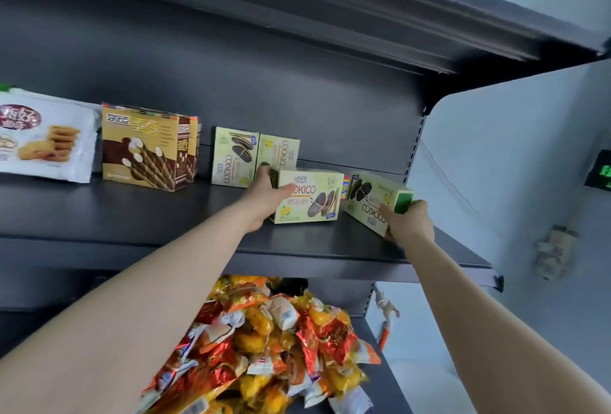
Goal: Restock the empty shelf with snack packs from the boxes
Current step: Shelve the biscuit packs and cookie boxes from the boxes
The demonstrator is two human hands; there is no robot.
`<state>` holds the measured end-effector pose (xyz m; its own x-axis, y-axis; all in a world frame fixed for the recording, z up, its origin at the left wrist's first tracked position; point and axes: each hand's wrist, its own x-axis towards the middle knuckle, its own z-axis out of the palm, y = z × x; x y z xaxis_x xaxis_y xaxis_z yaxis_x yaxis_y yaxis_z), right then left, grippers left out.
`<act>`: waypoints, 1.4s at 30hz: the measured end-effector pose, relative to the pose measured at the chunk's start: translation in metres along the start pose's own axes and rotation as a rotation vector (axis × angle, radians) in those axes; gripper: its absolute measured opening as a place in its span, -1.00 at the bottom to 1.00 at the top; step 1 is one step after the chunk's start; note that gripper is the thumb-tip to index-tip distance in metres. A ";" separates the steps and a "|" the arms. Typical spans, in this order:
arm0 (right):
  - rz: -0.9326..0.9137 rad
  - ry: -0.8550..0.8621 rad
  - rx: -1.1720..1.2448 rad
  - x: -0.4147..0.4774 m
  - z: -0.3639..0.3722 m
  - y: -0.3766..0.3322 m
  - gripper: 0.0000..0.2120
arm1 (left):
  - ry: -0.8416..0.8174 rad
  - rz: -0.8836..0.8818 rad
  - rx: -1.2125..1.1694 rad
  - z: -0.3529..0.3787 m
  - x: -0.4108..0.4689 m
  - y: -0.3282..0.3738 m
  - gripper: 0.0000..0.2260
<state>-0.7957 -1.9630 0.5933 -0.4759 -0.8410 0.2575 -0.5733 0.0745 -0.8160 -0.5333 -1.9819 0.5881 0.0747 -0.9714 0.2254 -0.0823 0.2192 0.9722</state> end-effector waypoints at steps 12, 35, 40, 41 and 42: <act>-0.318 0.275 -0.350 0.017 0.027 -0.049 -0.42 | -0.107 0.058 0.660 -0.008 0.024 0.009 -0.41; -0.930 -0.103 -0.662 0.038 0.205 -0.199 -0.59 | 0.027 -0.133 0.522 -0.122 0.088 -0.024 -0.48; -0.832 -0.269 -0.370 0.037 0.194 -0.203 -0.60 | 0.008 -0.100 0.468 -0.113 0.088 -0.021 -0.42; -0.812 -0.337 -0.327 0.035 0.193 -0.204 -0.60 | 0.019 -0.100 0.457 -0.114 0.089 -0.022 -0.42; -0.797 -0.389 -0.296 0.033 0.191 -0.205 -0.59 | 0.026 -0.103 0.440 -0.115 0.089 -0.023 -0.44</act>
<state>-0.5666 -2.1087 0.6700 0.3569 -0.8189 0.4494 -0.8064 -0.5129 -0.2942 -0.4106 -2.0626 0.5935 0.1290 -0.9823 0.1357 -0.4874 0.0564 0.8714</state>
